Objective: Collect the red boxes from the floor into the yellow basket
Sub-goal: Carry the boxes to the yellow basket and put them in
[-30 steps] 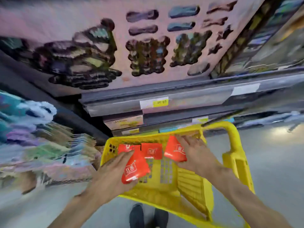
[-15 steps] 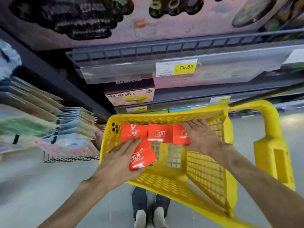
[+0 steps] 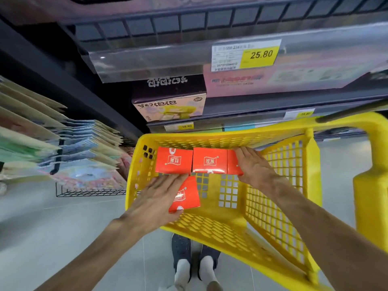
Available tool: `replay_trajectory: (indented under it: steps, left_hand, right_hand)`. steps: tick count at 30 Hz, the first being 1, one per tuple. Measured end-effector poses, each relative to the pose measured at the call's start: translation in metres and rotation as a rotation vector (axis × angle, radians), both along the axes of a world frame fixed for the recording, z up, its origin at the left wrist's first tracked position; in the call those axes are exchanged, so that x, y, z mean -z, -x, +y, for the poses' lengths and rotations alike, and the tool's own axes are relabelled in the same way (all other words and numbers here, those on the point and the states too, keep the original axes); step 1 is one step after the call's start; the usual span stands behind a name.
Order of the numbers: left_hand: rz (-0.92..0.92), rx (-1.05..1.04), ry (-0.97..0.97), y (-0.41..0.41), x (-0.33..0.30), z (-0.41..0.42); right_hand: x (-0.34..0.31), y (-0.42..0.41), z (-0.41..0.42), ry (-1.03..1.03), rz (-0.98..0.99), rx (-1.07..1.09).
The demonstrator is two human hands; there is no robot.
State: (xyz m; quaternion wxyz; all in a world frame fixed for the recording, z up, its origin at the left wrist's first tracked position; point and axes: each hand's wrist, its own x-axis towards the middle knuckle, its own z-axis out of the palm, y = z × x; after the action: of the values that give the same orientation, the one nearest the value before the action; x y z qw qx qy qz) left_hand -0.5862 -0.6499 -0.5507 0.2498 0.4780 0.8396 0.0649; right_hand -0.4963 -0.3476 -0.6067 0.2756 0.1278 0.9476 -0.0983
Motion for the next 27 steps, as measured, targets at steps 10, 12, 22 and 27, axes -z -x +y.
replay_trajectory:
  steps: [10, 12, 22, 27]
  left_hand:
    - [0.117, 0.139, 0.124, 0.006, 0.024, 0.003]
    - [0.138, 0.149, 0.151, 0.009, 0.03, 0.001]
    - [0.226, 0.09, 0.213, 0.002, 0.028, 0.005]
    - [0.224, 0.098, 0.176, 0.003, 0.016, 0.005]
  right_hand:
    - [-0.013, -0.024, -0.005, 0.068, 0.096, 0.009]
    - [-0.011, -0.03, -0.006, 0.098, 0.113, 0.007]
    - [-0.013, -0.041, -0.01, 0.146, 0.164, 0.045]
    - [-0.033, -0.05, -0.011, 0.146, 0.168, 0.015]
